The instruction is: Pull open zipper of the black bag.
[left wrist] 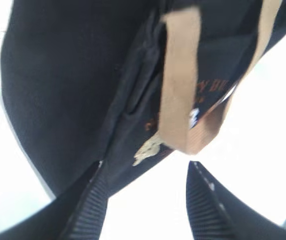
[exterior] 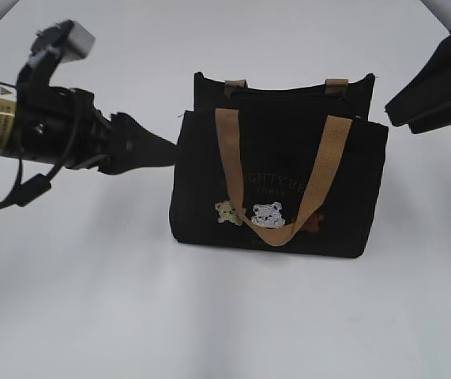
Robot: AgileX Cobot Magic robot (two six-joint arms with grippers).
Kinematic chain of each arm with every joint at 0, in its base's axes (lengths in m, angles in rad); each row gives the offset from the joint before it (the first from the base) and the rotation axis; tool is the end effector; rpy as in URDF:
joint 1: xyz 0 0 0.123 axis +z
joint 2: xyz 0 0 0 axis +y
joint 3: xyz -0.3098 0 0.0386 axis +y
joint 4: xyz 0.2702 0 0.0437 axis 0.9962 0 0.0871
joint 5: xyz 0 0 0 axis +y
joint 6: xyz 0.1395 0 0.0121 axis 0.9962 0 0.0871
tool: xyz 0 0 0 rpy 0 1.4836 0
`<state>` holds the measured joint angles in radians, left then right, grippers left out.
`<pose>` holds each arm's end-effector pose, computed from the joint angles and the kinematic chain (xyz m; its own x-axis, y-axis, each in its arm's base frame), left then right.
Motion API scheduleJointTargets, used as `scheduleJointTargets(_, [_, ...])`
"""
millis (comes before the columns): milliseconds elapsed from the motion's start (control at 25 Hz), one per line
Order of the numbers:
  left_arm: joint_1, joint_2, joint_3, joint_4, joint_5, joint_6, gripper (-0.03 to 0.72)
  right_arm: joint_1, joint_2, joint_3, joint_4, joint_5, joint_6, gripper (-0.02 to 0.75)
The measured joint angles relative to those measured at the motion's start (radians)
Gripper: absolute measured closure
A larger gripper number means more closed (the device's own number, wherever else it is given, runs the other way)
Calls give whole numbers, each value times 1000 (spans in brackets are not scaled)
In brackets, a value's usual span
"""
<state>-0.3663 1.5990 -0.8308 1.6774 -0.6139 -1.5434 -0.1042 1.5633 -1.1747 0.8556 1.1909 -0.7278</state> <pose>0.3033 -0.2022 0.1965 -0.5253 0.3393 -0.7803 0.7748 0.5699 -0.2738 0.3355 0.0637 0.2743 -0.8841 -0.1360 -0.4471 -0.3978 0.7211 0.5672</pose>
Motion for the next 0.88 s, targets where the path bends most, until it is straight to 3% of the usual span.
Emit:
scheduleJointTargets(160, [8, -128, 27, 56, -2, -265, 312, 0, -95, 0, -106, 25, 134, 402])
scheduleJointTargets(320, [14, -231, 126, 65, -3, -375, 339, 0, -244, 10, -288, 25, 300, 414])
scheduleJointTargets(480, [14, -361, 252, 70, 17, -409, 372, 0, -458, 105, -404, 26, 397, 415])
scheduleJointTargets(720, [14, -581, 380, 71, 69, -434, 380, 0, -715, 327, -424, 27, 444, 419])
scheduleJointTargets(800, [14, -622, 398, 71, 71, -408, 381, 0, -798, 382, -427, 29, 447, 418])
scheduleJointTargets(880, [14, -645, 408, 71, 93, -298, 395, 0, -847, 437, -429, 30, 448, 418])
